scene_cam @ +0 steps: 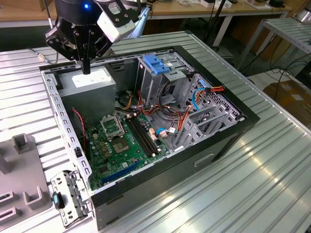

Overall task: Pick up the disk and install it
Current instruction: 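Reach for the disk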

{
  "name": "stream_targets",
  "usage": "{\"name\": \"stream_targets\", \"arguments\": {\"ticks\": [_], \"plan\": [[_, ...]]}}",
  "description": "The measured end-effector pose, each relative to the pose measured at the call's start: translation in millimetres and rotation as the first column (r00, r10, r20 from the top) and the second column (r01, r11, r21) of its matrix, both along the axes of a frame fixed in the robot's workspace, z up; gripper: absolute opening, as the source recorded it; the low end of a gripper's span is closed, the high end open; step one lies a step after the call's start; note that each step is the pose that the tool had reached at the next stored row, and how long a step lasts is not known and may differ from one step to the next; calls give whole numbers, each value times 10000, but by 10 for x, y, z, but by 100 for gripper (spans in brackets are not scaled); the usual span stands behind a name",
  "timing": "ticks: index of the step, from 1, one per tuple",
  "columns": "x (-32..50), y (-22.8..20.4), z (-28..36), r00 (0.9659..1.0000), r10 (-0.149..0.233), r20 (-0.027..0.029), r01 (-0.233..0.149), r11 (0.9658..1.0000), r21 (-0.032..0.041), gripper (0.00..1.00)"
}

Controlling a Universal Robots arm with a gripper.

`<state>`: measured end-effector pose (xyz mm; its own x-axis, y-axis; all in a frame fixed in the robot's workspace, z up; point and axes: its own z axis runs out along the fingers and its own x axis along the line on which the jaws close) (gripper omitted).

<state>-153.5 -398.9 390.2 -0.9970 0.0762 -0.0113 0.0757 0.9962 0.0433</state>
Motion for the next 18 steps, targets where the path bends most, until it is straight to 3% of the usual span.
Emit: {"name": "stream_targets", "arguments": {"ticks": [18], "plan": [[-51, 0, -4, 10000, 0, -18, 0, 10000, 0, 11]]}}
